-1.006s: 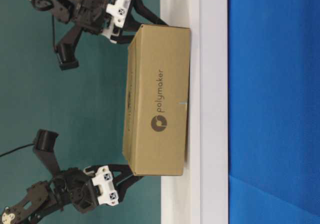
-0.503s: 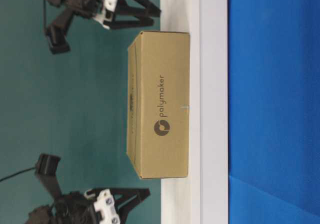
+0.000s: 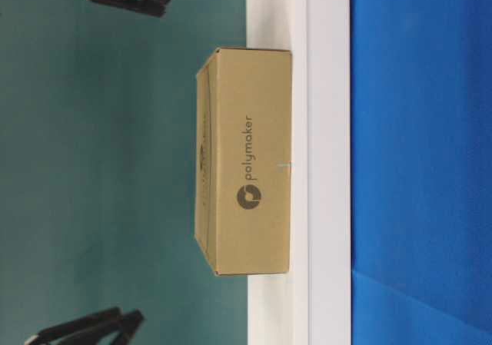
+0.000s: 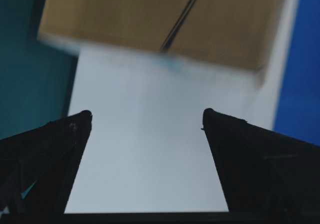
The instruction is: Place the cardboard box on the stand after clamping it between your arms.
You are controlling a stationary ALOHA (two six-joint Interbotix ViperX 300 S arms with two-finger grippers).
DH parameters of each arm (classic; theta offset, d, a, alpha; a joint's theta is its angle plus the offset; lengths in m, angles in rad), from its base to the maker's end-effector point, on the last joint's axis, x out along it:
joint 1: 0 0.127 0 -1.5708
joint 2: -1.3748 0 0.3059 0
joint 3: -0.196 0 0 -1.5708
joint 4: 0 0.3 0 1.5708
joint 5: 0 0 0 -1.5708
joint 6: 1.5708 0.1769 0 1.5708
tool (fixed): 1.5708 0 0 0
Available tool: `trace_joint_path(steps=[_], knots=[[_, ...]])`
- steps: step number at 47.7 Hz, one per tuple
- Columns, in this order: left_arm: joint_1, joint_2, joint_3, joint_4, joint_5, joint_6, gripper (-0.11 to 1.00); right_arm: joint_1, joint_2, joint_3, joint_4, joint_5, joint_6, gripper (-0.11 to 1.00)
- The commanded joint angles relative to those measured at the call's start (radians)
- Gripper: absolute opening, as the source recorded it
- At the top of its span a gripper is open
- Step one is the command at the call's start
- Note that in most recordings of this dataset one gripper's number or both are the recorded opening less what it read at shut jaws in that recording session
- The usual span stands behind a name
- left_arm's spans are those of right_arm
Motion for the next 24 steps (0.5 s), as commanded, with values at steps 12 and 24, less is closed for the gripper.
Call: trace_joint_path(steps=[12, 24], knots=[[-0.16, -0.176, 0.114, -0.003, -0.184, -0.232, 0.87, 0.175, -0.222, 0.135, 0.021, -0.229, 0.184, 0.98], [-0.285, -0.316, 0.184, -0.003, -0.195, -0.261, 0.87, 0.275, -0.4, 0.224, 0.021, -0.325, 0.296, 0.98]])
